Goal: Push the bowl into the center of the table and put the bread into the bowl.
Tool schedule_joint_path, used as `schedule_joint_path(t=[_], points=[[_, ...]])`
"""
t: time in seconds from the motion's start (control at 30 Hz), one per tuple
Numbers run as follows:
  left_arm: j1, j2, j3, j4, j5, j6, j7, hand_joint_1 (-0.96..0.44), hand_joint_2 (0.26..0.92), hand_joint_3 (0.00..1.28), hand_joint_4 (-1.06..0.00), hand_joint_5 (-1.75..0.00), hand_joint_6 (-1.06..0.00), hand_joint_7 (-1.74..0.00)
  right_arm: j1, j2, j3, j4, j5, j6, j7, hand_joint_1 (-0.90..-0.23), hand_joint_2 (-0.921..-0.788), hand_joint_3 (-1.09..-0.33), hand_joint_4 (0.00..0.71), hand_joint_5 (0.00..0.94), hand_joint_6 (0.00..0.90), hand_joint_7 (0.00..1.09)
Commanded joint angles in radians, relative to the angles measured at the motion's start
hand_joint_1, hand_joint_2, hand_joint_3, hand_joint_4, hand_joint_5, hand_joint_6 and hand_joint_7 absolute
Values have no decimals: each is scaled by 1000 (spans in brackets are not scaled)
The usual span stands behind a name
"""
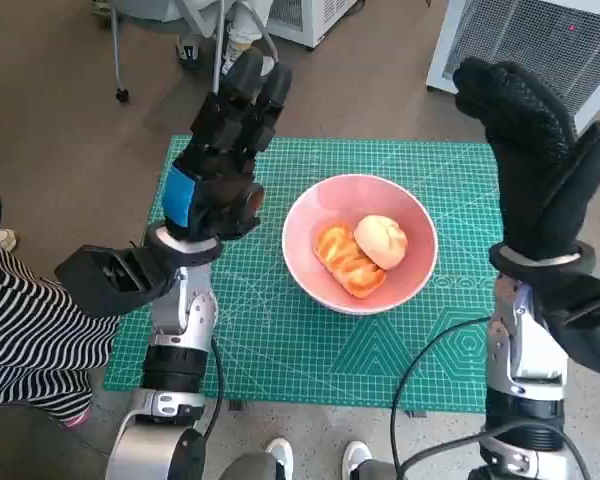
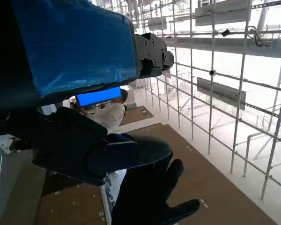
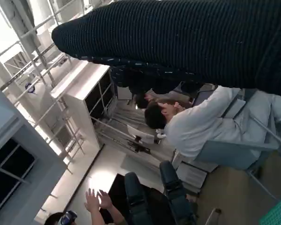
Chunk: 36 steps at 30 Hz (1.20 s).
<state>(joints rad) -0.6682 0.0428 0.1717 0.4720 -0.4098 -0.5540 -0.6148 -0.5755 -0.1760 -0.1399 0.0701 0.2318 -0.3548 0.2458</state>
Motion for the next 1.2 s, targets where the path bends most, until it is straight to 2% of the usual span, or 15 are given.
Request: schedule_joint_path(t=[0.03, 0.6, 1.2], points=[[-2, 9, 5, 0, -6, 4, 0, -686, 921, 487, -95, -1, -135, -90, 19, -3, -1, -4, -7, 16, -5, -670, -921, -764, 184, 0, 94, 429], [5, 11, -6, -28, 14, 16, 24, -690, 921, 492, -92, 0, -132, -92, 35, -7, -5, -15, -2, 21, 0, -669, -921, -764, 187, 2, 98, 428], [0, 11, 2, -14, -1, 16, 5, -678, 921, 498, -90, 0, -128, -97, 56, 0, 2, -31, -3, 16, 3, -670, -921, -764, 189, 2, 100, 427]])
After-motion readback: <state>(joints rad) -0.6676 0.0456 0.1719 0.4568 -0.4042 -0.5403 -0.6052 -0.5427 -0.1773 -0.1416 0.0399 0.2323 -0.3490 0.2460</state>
